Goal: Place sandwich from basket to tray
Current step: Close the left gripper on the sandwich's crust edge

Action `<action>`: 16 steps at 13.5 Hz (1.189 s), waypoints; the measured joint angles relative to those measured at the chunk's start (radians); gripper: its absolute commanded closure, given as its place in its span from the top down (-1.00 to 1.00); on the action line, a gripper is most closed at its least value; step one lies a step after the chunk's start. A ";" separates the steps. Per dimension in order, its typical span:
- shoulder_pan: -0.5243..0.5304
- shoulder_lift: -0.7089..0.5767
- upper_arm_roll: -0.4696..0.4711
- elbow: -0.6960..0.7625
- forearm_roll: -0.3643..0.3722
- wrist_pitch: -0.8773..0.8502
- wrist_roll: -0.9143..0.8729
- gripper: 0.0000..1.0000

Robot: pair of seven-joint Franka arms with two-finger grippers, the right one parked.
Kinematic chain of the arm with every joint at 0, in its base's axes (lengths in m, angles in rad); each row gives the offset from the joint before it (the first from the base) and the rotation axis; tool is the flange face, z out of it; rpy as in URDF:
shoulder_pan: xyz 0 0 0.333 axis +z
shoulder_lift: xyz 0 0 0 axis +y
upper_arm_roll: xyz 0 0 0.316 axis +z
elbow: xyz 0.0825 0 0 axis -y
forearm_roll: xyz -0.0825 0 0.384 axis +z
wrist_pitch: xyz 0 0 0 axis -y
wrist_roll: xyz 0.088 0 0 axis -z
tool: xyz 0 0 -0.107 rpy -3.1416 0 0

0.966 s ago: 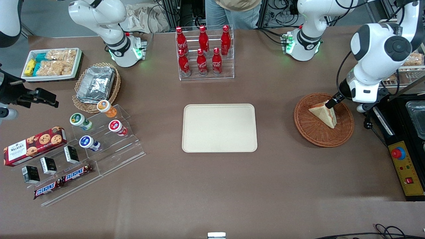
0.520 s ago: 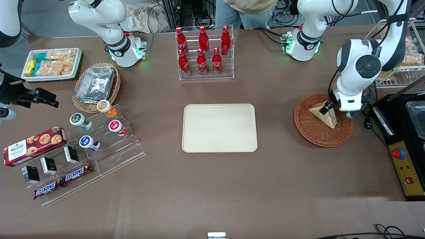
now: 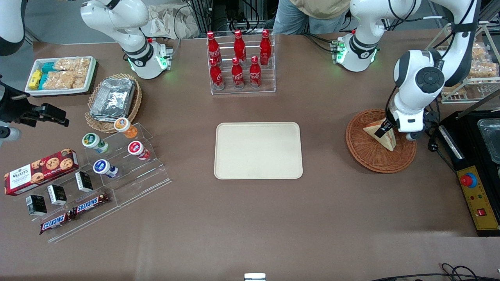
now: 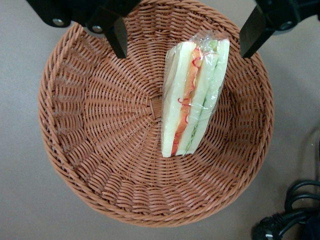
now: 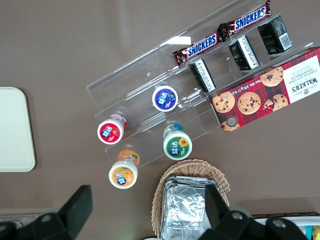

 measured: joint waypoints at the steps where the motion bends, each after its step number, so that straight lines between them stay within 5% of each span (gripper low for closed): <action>1: 0.000 0.000 0.006 -0.004 0.000 0.003 0.000 1.00; 9: 0.001 0.013 0.057 -0.047 0.000 0.045 0.045 1.00; 16: 0.001 0.044 0.057 -0.058 -0.073 0.072 0.103 1.00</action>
